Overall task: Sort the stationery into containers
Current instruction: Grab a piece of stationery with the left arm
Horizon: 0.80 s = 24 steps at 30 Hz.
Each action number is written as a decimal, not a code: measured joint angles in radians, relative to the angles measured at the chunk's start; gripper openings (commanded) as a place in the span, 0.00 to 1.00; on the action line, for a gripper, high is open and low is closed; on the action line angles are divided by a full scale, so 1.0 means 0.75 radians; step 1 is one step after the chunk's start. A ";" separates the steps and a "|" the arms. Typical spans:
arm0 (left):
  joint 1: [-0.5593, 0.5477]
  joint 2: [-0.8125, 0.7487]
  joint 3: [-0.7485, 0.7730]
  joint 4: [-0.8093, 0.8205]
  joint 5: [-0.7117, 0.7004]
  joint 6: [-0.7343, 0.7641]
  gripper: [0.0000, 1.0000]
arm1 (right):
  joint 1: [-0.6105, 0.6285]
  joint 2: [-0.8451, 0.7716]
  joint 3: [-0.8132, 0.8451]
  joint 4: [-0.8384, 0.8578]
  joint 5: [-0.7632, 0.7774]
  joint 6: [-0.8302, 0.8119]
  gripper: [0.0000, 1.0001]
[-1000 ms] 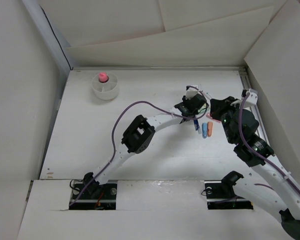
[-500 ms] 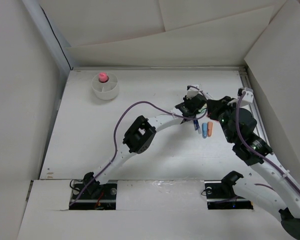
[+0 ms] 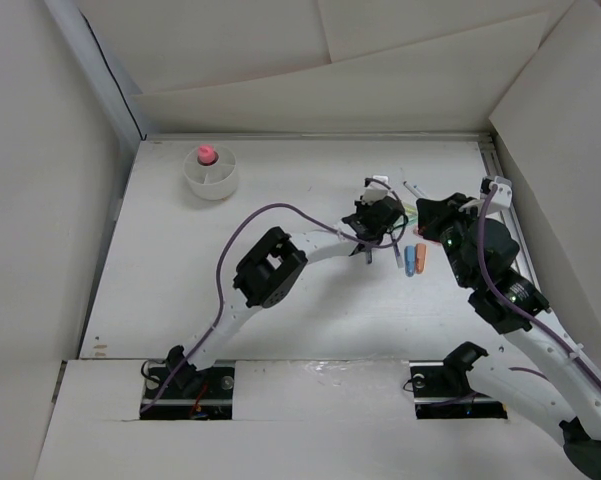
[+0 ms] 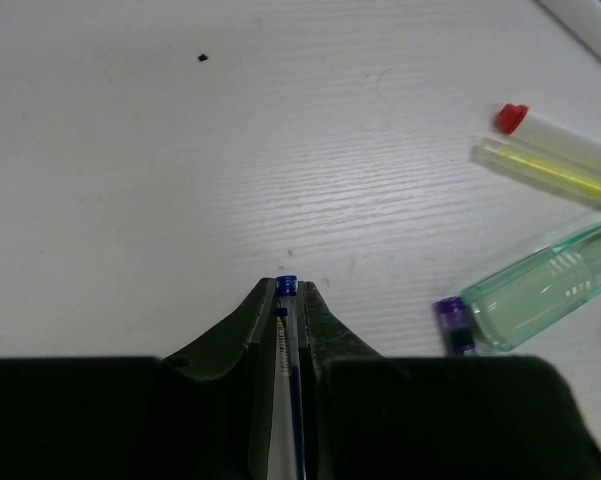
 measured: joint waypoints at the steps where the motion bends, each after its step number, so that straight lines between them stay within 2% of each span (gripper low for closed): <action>1: 0.000 -0.029 -0.055 0.023 -0.009 0.017 0.00 | 0.000 -0.001 0.000 0.000 0.000 0.000 0.10; 4: 0.001 -0.098 -0.175 0.056 -0.021 0.062 0.02 | 0.000 -0.002 0.000 0.000 0.000 0.000 0.10; 8: 0.002 -0.130 -0.234 0.081 -0.022 0.110 0.20 | 0.000 -0.003 0.000 0.000 0.000 -0.001 0.10; 13: 0.002 -0.133 -0.244 0.073 -0.011 0.134 0.29 | 0.000 0.001 0.000 0.000 0.000 -0.005 0.10; 17: 0.003 -0.133 -0.232 0.049 -0.011 0.144 0.27 | 0.000 0.005 0.000 0.000 0.000 -0.006 0.10; 20: 0.002 -0.133 -0.215 0.017 -0.009 0.151 0.17 | 0.000 0.005 0.000 0.000 0.001 -0.008 0.10; 24: 0.002 -0.128 -0.198 -0.002 -0.007 0.159 0.08 | 0.000 0.005 0.000 0.000 0.001 -0.010 0.10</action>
